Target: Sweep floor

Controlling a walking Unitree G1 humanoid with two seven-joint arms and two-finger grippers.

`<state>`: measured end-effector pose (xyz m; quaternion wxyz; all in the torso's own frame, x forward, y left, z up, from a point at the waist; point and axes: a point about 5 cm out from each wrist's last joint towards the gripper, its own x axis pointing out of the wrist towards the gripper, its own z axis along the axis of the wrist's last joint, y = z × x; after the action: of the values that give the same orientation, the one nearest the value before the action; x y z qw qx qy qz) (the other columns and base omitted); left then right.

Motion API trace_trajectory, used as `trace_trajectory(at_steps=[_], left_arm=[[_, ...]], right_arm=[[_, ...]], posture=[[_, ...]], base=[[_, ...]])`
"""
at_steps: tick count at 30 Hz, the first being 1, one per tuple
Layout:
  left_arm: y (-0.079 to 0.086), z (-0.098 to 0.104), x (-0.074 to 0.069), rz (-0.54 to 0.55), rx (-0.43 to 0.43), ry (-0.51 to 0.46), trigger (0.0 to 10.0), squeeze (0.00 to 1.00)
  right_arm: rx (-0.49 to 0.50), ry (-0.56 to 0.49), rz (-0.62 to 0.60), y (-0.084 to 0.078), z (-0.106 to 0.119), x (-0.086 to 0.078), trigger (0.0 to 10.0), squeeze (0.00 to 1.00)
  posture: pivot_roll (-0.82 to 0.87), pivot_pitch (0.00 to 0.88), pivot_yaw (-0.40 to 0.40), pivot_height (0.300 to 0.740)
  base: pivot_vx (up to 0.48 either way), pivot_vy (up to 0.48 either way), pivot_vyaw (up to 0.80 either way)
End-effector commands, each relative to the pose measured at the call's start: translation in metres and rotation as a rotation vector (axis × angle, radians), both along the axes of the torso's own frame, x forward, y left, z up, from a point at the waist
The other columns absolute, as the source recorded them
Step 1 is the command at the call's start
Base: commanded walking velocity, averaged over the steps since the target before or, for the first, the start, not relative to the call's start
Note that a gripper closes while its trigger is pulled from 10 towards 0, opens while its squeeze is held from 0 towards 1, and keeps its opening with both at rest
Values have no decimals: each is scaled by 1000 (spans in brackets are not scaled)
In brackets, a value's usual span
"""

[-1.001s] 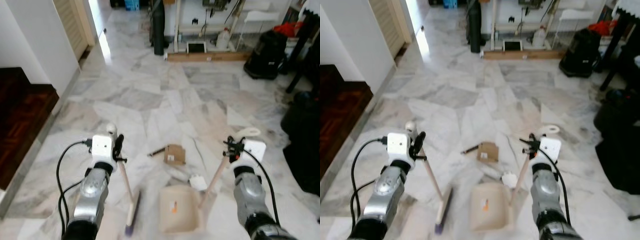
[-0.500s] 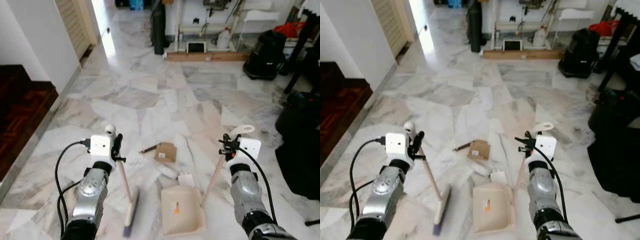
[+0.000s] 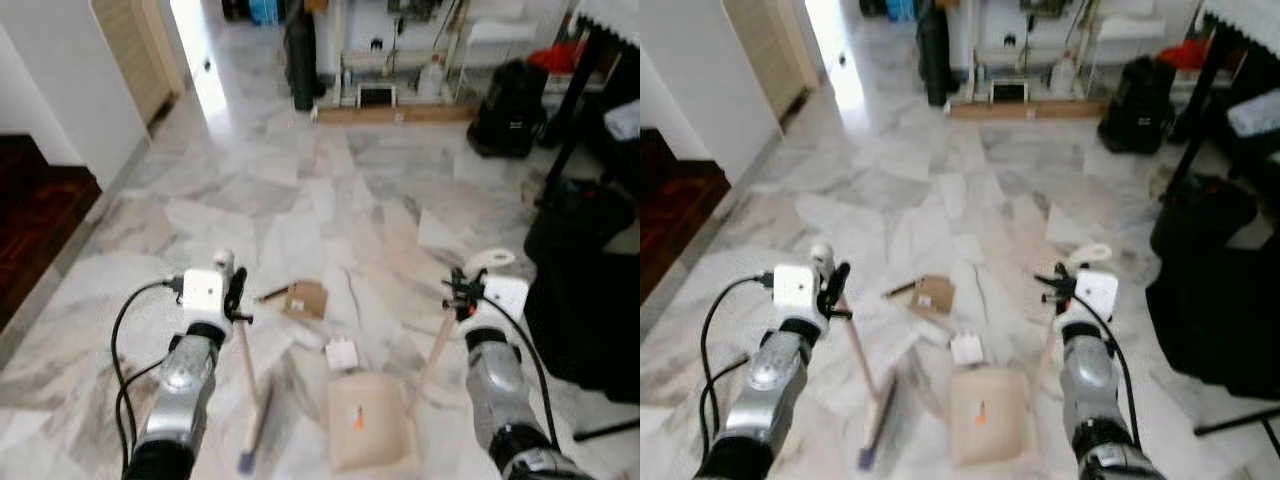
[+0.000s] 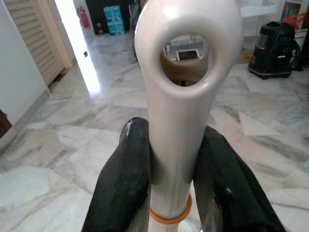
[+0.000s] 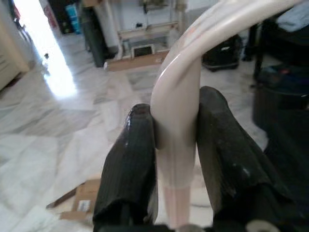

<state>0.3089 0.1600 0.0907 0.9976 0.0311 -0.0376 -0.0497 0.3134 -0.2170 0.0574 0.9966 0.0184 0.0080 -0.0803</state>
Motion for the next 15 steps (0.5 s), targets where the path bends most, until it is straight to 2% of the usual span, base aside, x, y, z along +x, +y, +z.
trace_trajectory(at_steps=[1, 10, 15], left_arm=[[5, 5, 0, 16, -11, -34, 10000, 0], [3, 5, 0, 5, -1, -34, 10000, 0], [3, 4, 0, 11, -4, -34, 10000, 0]], right_arm=[[2, -63, 18, 6, 12, 7, 10000, 0], [-5, -66, 14, 3, 13, 6, 10000, 0], [-3, -66, 13, 3, 13, 6, 10000, 0]], posture=[[6, 25, 50, 740], [5, 15, 47, 740], [7, 10, 47, 740]], base=[[0, 0, 0], [0, 0, 0], [0, -263, 0]])
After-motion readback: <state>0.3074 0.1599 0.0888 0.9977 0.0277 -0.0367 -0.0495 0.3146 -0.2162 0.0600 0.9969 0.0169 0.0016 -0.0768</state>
